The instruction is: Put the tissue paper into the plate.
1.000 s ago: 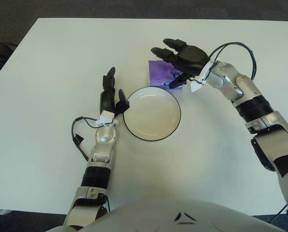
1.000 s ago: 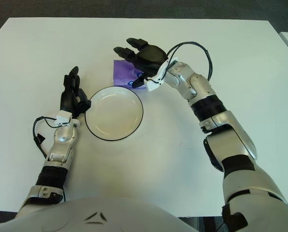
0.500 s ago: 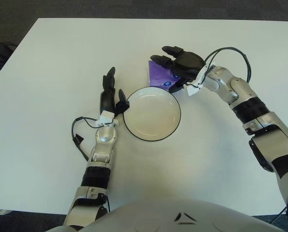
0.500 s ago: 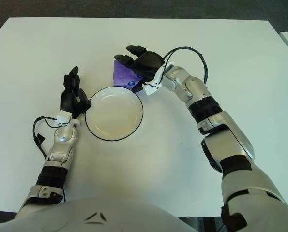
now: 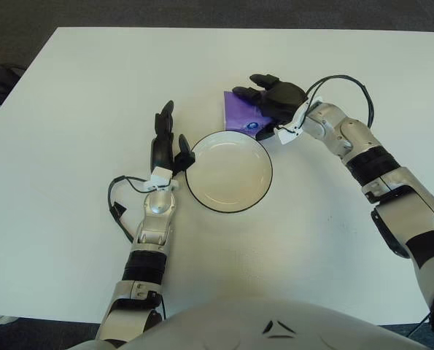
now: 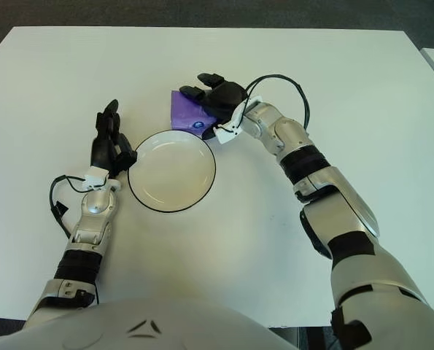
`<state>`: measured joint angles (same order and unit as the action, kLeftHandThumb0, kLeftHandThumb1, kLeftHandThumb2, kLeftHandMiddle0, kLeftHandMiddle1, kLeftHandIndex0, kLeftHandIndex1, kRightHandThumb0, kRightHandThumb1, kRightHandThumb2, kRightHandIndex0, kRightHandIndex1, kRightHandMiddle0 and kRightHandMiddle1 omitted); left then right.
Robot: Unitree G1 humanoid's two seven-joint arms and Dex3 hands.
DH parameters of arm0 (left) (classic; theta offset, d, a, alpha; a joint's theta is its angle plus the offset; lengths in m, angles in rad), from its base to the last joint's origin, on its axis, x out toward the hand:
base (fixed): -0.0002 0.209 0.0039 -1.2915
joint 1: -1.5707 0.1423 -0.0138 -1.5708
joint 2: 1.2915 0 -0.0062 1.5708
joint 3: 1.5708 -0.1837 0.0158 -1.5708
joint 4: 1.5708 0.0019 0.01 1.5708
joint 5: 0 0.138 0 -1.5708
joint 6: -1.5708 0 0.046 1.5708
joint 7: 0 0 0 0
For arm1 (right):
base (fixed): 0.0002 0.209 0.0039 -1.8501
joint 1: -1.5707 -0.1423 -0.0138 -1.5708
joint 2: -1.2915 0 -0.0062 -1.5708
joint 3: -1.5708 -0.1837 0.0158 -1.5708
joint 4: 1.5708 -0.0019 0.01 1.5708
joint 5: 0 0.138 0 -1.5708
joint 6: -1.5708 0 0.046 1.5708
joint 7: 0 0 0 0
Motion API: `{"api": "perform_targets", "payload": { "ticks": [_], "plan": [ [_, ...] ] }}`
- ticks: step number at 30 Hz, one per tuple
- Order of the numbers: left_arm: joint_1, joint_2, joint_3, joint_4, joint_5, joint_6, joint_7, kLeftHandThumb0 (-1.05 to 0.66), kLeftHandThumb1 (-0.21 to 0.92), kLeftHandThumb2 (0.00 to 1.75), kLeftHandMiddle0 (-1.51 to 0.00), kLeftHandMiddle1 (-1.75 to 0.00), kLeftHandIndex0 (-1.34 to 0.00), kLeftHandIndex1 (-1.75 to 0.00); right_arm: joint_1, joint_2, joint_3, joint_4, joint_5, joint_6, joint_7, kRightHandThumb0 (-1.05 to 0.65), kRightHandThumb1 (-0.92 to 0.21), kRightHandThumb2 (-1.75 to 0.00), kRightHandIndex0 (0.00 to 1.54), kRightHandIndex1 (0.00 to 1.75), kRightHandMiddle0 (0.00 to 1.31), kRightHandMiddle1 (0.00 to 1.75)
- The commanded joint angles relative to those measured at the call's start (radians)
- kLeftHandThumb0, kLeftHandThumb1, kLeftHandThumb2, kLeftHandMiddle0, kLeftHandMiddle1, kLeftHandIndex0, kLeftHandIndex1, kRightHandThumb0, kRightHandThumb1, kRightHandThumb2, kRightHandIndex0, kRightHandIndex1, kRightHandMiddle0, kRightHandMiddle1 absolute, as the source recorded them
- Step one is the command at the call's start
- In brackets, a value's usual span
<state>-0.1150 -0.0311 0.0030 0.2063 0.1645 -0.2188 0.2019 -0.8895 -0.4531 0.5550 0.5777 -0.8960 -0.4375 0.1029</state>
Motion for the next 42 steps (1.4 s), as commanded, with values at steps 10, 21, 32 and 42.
{"api": "perform_targets", "payload": {
  "ticks": [10,21,32,42],
  "plan": [
    [0.062,-0.001,-0.001,0.061,-0.002,0.042,0.002,-0.84,0.92,1.0,-0.17,0.0,0.0,-0.43,-0.028,0.02,0.046,0.081,-0.03,0.009,-0.028,-1.05,-0.92,-0.36,0.0,0.0,0.0,0.0],
    [0.06,-0.001,0.002,0.07,-0.01,0.034,-0.003,-0.84,0.92,0.99,-0.17,0.0,0.0,-0.44,-0.049,0.035,0.051,0.128,-0.032,0.03,-0.068,-1.05,-0.92,-0.4,0.0,0.0,0.0,0.0],
    [0.059,-0.001,0.001,0.072,-0.003,0.037,0.002,-0.84,0.92,1.0,-0.18,0.0,0.0,-0.43,-0.063,0.044,0.05,0.167,-0.017,0.016,-0.087,-1.05,-0.92,-0.39,0.0,0.0,0.0,0.0],
    [0.057,-0.004,0.002,0.074,-0.004,0.038,0.007,-0.83,0.92,1.0,-0.18,0.0,0.0,-0.43,-0.07,0.057,0.051,0.209,-0.013,0.009,-0.12,-1.05,-0.92,-0.41,0.0,0.0,0.0,0.0]
  ]
}}
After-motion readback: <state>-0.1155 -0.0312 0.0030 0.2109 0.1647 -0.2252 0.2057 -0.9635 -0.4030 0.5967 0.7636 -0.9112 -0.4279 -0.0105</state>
